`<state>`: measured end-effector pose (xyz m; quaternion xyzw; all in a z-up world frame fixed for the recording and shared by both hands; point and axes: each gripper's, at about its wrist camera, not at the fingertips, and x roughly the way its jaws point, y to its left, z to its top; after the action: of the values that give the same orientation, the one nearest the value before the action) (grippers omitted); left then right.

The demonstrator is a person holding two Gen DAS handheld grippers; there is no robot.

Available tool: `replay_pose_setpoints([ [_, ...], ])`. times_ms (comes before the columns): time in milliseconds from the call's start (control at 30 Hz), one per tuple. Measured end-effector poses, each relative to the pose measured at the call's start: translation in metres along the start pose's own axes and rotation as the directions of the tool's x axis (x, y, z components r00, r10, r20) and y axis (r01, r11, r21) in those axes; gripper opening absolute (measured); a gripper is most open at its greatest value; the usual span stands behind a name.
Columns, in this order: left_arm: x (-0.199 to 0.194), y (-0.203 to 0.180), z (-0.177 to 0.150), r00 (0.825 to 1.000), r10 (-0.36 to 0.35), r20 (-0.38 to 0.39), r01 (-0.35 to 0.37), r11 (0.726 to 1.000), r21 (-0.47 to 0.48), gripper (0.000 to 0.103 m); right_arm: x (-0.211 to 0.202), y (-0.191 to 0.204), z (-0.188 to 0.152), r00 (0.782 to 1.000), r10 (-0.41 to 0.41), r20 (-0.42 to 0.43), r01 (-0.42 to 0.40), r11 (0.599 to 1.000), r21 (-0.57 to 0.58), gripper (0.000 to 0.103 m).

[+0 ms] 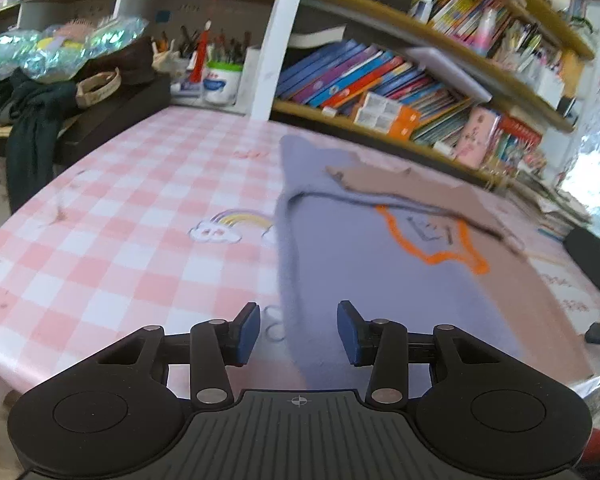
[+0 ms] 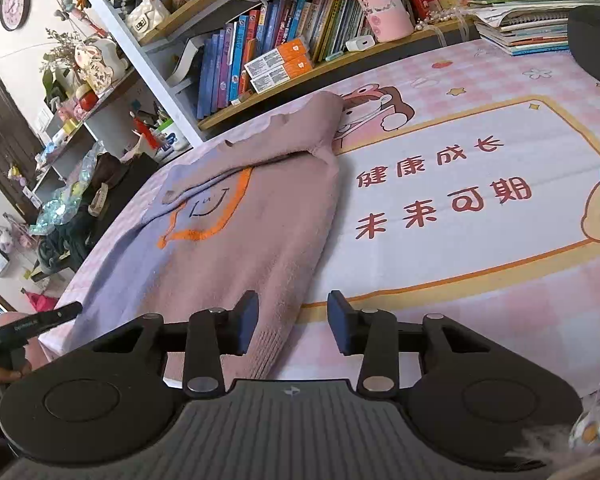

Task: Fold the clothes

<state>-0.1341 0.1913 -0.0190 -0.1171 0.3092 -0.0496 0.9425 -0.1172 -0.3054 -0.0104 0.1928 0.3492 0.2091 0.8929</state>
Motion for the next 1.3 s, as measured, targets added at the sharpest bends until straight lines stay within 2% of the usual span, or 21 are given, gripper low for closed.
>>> replay_pose_setpoints([
  [133, 0.000, 0.002, -0.001, 1.000, -0.004, 0.003, 0.004, 1.000, -0.012, 0.040, 0.007, 0.003, -0.003, 1.000, 0.005, -0.018, -0.005, 1.000, -0.005, 0.036],
  [167, 0.000, 0.002, -0.001, 1.000, -0.004, 0.004, 0.005, 1.000, -0.012, 0.037, 0.009, 0.004, -0.003, 1.000, 0.008, -0.021, -0.008, 1.000, -0.010, 0.036],
  [233, 0.001, 0.002, -0.003, 1.000, -0.019, 0.002, 0.019, 1.000, -0.016, 0.016, 0.012, 0.008, -0.003, 1.000, 0.011, -0.023, -0.012, 1.000, -0.027, 0.035],
  [300, 0.004, 0.004, -0.003, 0.998, -0.064, 0.001, 0.064, 0.997, -0.035, 0.010, 0.016, 0.010, -0.004, 0.999, 0.014, -0.030, -0.015, 0.999, -0.039, 0.025],
  [333, 0.004, 0.006, -0.002, 0.997, -0.082, 0.005, 0.082, 0.995, -0.047, 0.005, 0.019, 0.012, -0.004, 0.999, 0.022, -0.039, -0.024, 0.999, -0.043, 0.016],
  [367, 0.004, 0.006, -0.001, 0.995, -0.100, 0.016, 0.101, 0.993, -0.060, 0.005, 0.022, 0.013, -0.004, 0.999, 0.027, -0.044, -0.030, 0.998, -0.049, 0.011],
  [433, -0.001, 0.004, 0.005, 0.988, -0.144, 0.049, 0.147, 0.986, -0.074, 0.005, 0.021, 0.017, -0.002, 0.998, 0.051, -0.025, -0.052, 0.996, -0.068, 0.009],
  [500, -0.006, 0.000, 0.010, 0.984, -0.167, 0.067, 0.171, 0.984, -0.058, 0.005, 0.015, 0.019, 0.002, 0.994, 0.108, 0.017, -0.106, 0.993, -0.058, 0.008],
  [567, -0.006, -0.002, 0.011, 0.986, -0.157, 0.050, 0.160, 0.986, -0.049, 0.006, 0.010, 0.020, 0.005, 0.989, 0.142, 0.040, -0.140, 0.989, -0.051, 0.008],
  [700, -0.001, 0.005, 0.004, 0.989, -0.148, -0.007, 0.147, 0.986, -0.080, 0.006, 0.012, 0.017, 0.004, 0.993, 0.115, 0.010, -0.115, 0.993, -0.036, 0.008],
  [767, -0.004, 0.009, 0.001, 0.988, -0.150, -0.025, 0.147, 0.984, -0.104, 0.006, 0.013, 0.012, 0.001, 0.993, 0.119, -0.006, -0.119, 0.993, -0.010, 0.012],
  [900, -0.012, 0.009, -0.007, 0.984, -0.167, -0.066, 0.159, 0.981, -0.111, 0.019, 0.015, 0.004, -0.006, 0.988, 0.149, -0.043, -0.148, 0.989, 0.026, 0.021],
  [1000, -0.011, 0.007, -0.009, 0.982, -0.181, -0.052, 0.174, 0.978, -0.118, 0.025, 0.021, 0.002, -0.011, 0.981, 0.182, -0.068, -0.179, 0.982, 0.056, 0.024],
  [1100, -0.004, 0.006, -0.004, 0.982, -0.182, -0.046, 0.175, 0.977, -0.125, 0.023, 0.025, 0.005, -0.010, 0.978, 0.195, -0.071, -0.190, 0.980, 0.062, 0.024],
  [1167, 0.000, 0.007, -0.002, 0.984, -0.175, -0.035, 0.169, 0.976, -0.141, 0.017, 0.029, 0.006, -0.008, 0.981, 0.179, -0.068, -0.175, 0.982, 0.067, 0.012],
  [1200, 0.000, 0.007, -0.002, 0.985, -0.171, -0.027, 0.165, 0.975, -0.148, 0.006, 0.029, 0.006, -0.007, 0.984, 0.169, -0.060, -0.164, 0.984, 0.069, 0.011],
  [1300, -0.013, 0.006, 0.002, 0.979, -0.202, 0.027, 0.204, 0.967, -0.154, 0.005, 0.015, 0.009, -0.003, 0.983, 0.184, 0.003, -0.184, 0.982, 0.049, 0.011],
])
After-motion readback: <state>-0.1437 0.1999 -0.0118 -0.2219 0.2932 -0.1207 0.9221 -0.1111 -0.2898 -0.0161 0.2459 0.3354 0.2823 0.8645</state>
